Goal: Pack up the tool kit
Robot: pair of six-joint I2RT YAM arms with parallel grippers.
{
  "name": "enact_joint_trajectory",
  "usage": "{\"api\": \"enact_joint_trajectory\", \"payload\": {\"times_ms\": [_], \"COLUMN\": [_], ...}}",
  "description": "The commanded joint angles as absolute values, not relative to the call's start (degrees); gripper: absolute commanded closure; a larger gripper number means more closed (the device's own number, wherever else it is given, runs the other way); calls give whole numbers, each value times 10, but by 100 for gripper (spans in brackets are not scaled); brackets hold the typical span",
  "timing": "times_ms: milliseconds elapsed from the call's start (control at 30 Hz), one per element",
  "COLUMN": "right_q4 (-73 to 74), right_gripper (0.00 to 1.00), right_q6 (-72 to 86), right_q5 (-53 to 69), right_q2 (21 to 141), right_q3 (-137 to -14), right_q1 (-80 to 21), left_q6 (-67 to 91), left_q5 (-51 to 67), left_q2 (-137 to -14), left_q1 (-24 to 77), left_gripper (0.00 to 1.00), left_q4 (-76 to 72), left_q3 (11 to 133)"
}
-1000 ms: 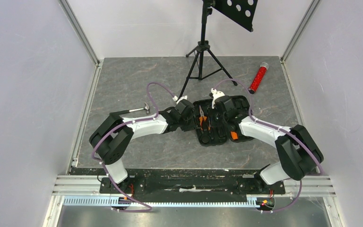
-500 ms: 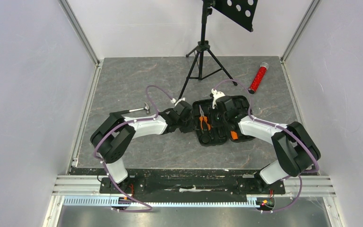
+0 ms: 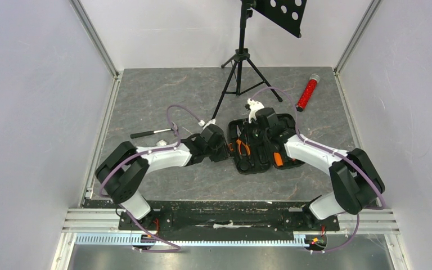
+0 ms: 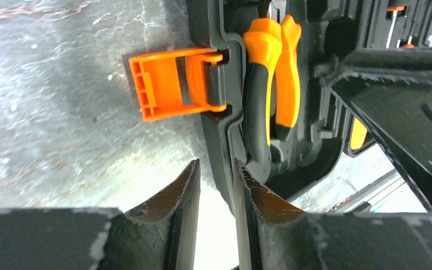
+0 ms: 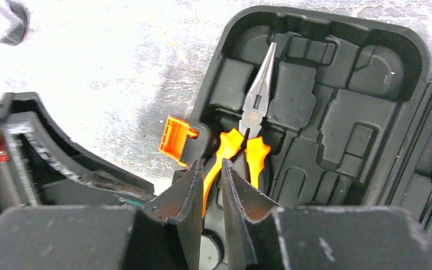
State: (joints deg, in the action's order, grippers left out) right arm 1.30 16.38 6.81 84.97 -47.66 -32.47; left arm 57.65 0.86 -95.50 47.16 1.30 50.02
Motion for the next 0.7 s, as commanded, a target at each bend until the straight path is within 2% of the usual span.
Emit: {"api": "enact_joint_trajectory", "payload": {"times_ms": [0,267,667], "right_q4": [10,28,59], "right_gripper": [81,86,98], "right_q6": [161,174,177], "right_q5": [80,67,-22], "right_q2": [841,873,920], "right_q3": [-494,-490,-434], "right_q1": [-336,-361,-389], "left_q6": [567,560,517], "left_q5": [-35,-48,-79], "left_q2": [-880,-829,-724], "left_q1": [474,469,425], "left_gripper": [66,67,68], "left_q4": [32,40,114], "left_q3": [479,456,443]}}
